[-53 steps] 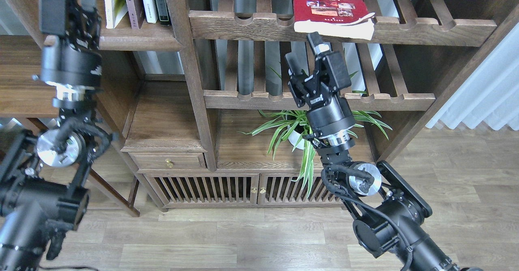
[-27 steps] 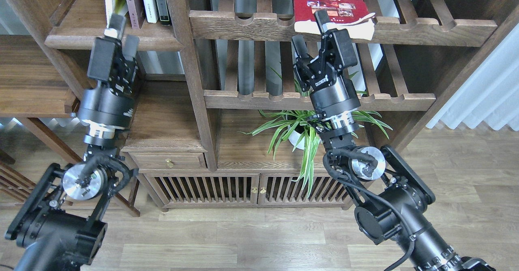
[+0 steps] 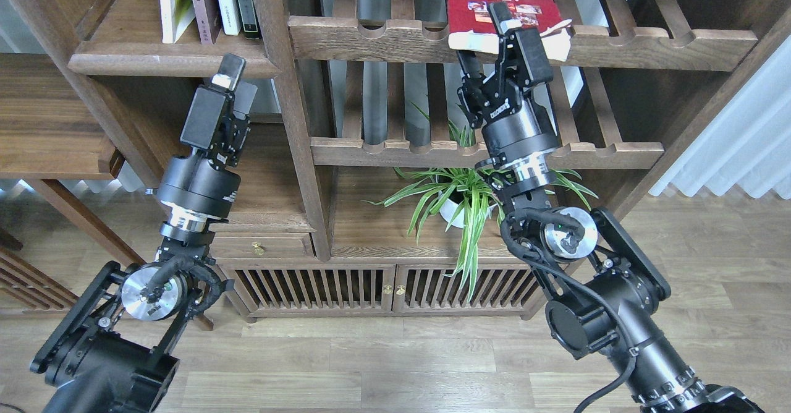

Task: Organize books on shelf
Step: 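Tilt the red book outward off the upper shelf with the right gripper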

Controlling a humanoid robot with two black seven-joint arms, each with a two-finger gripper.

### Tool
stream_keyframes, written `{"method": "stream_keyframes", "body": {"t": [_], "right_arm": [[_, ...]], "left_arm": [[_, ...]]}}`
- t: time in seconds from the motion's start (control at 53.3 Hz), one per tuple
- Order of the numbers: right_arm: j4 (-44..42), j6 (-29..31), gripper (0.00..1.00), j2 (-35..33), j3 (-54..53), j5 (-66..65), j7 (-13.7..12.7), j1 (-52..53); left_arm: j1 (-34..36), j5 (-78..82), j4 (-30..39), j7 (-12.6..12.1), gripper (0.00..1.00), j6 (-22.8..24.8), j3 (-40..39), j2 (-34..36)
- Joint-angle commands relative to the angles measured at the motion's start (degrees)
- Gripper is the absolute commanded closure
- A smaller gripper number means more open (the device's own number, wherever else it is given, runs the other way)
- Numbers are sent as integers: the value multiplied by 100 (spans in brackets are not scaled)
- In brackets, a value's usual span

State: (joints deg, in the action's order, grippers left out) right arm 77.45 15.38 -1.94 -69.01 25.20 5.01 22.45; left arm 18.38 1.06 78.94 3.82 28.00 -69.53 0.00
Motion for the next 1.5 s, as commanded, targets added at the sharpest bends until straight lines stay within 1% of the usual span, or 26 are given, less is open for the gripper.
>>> {"method": "stream_keyframes", "body": {"t": [0.0,0.15,0.394,0.695,0.976,1.145,1.389,1.408,1.427,1.483], "right_arm": [[-11,-9,21,-78,-69,2,0,-4],[-20,-219,22,-157,-68,2,0,-4],[-99,-589,22,-184,-77,-16,0,5],[-143,-650,22,-193,-227,-16,0,75],[-204,-694,22,-298,-236,-16,0,154],[-222,-888,23,-307,-288,-16,0,250],[-257,-958,29,-307,-341,-7,0,330],[-257,-958,32,-316,-341,-7,0,330],[-257,-958,33,-307,-341,-7,0,330],[-257,-914,39,-307,-341,-7,0,330]], "left_arm": [[8,0,-1,-13,0,0,1,0],[8,9,-1,-92,0,0,1,0],[8,9,-1,-101,0,0,-8,0],[8,9,-1,-101,0,0,-8,0],[8,9,-1,-154,0,0,-8,0],[17,9,-1,-154,0,0,-8,0],[43,9,-1,-154,1,0,-8,0],[43,9,-1,-154,1,0,-8,0],[43,9,-1,-154,1,0,-8,0],[43,9,-1,-154,1,0,-8,0]]}}
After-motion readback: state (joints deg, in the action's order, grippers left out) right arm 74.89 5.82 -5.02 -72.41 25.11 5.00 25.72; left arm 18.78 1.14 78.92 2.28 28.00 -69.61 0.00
